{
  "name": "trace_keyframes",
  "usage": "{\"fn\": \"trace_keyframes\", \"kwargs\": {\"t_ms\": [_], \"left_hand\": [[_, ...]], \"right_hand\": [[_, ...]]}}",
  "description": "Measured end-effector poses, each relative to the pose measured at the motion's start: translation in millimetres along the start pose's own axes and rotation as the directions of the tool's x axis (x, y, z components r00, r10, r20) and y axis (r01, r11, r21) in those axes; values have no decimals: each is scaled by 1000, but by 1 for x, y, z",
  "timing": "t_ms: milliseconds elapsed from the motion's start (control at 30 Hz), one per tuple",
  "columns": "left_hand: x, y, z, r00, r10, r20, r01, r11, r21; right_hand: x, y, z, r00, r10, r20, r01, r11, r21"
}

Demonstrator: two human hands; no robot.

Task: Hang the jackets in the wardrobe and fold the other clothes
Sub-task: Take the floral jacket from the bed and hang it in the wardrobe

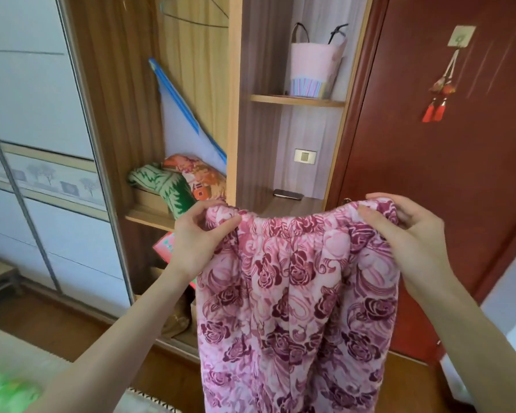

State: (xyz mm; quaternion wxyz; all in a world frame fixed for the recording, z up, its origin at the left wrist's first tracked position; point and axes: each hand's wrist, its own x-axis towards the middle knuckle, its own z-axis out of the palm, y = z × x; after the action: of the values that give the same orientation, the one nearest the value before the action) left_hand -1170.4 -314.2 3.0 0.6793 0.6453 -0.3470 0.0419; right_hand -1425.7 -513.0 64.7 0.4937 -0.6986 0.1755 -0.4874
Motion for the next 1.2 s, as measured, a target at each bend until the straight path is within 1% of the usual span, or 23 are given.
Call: {"fn": "trace_keyframes", "kwargs": {"t_ms": [167,367,533,633,800,1033,1200], "left_hand": [[46,-35,-3,997,-16,-76,19,999,40],[100,-77,-10,975,-26,-220,55,991,126],[151,-99,-13,931,-5,-366,73,983,170],[184,-110,-21,902,-11,-432,109,973,202],[226,-120,-32,870,23,-493,115,962,248],[263,-130,-50,805,125,-580,102,934,344],[279,-130,-79,763,213,-610,107,890,443]], "right_hand": [[50,39,43,999,24,49,-27,998,49],[121,92,101,990,41,135,-59,989,133],[185,125,152,971,25,236,-70,980,187],[221,143,182,951,-4,308,-64,975,211],[275,160,220,903,-92,420,-22,966,257],[315,172,282,877,-139,460,-42,931,362],[324,171,325,821,-205,533,-26,919,393]]}}
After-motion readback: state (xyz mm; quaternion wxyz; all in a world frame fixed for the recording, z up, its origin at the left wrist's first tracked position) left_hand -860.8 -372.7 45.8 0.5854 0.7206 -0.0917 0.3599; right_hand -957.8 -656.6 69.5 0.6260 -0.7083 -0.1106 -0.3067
